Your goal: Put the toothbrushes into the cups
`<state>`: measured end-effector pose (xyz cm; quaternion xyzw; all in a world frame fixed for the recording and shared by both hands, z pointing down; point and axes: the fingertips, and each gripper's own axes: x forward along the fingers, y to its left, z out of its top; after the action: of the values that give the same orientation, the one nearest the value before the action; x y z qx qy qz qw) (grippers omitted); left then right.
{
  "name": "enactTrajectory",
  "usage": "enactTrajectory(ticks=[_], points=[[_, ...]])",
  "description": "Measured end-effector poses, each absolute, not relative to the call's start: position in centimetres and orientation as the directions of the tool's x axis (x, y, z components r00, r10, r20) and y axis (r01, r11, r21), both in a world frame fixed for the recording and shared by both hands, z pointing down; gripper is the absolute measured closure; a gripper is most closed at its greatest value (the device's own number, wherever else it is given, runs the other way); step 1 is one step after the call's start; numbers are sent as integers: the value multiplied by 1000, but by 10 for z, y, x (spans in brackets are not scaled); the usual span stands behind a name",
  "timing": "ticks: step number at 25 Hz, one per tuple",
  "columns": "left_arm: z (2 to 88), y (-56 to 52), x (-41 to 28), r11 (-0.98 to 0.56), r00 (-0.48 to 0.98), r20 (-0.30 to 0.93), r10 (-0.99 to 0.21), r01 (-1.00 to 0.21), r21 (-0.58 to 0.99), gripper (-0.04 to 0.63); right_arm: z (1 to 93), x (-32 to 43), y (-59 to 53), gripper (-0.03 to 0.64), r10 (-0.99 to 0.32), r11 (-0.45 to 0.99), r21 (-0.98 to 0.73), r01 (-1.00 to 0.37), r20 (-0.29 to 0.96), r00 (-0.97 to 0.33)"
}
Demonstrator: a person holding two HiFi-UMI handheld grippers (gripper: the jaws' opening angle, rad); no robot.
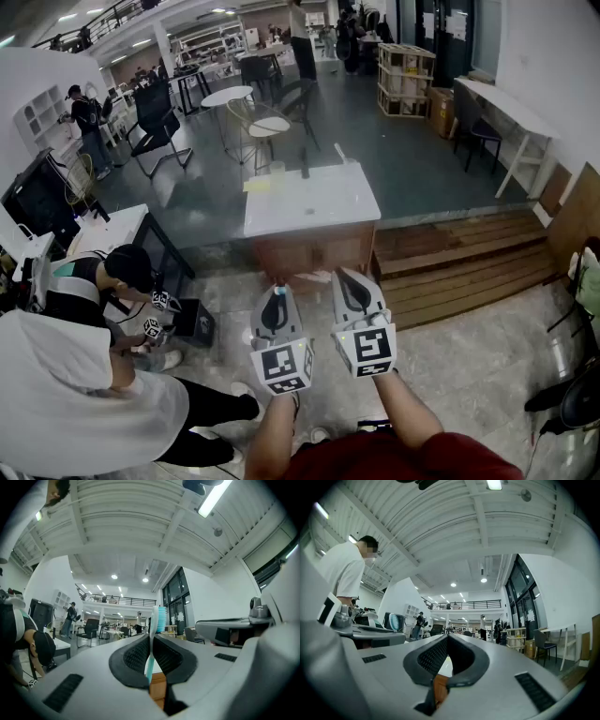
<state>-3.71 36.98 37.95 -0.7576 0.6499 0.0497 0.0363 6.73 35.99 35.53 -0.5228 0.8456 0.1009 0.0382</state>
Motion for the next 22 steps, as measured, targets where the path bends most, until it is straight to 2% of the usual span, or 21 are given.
enactTrajectory(ticks=[22], points=[[395,349,-100,-190,185,-110,-977,-981,31,551,374,8,340,589,-897,403,109,-909,-147,-416]])
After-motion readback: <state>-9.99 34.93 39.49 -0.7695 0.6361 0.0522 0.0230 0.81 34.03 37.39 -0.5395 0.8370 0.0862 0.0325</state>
